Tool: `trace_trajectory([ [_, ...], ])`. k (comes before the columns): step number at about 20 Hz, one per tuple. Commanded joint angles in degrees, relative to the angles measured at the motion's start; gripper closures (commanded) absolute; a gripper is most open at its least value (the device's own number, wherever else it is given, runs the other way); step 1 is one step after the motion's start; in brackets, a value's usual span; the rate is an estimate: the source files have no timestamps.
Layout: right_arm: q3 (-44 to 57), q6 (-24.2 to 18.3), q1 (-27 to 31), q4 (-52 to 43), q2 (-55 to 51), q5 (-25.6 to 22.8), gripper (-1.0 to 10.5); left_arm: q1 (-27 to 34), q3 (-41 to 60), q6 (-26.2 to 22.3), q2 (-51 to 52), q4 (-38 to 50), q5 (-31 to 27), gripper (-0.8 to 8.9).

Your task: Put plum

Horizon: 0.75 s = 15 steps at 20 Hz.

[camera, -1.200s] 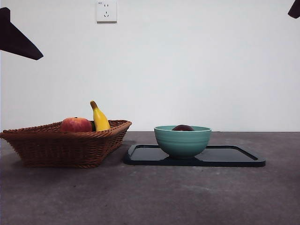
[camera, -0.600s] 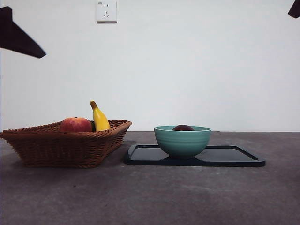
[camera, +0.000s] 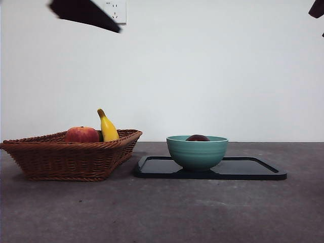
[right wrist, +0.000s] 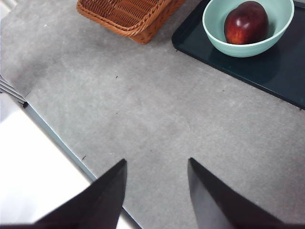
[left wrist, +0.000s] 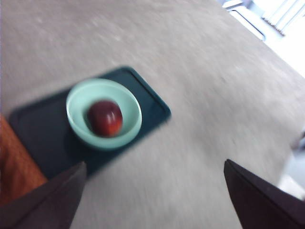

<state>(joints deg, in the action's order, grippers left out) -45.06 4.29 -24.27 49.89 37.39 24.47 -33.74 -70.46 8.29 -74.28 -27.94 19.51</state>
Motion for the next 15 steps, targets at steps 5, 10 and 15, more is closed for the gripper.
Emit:
trace_trajectory([
  [5, -0.3, 1.1, -0.3, -0.5, 0.2, 0.2, 7.4, -2.8, -18.4, -0.5, -21.7, 0.6, -4.5, 3.47],
  [10, -0.3, 1.1, -0.3, -0.5, 0.2, 0.2, 7.4, -3.4, -26.6, -2.7, -34.0, 0.8, -9.2, 3.49],
  [15, -0.3, 1.1, -0.3, -0.5, 0.2, 0.2, 7.4, -3.7, -28.6, -3.3, -42.0, 2.7, -10.8, 3.5],
])
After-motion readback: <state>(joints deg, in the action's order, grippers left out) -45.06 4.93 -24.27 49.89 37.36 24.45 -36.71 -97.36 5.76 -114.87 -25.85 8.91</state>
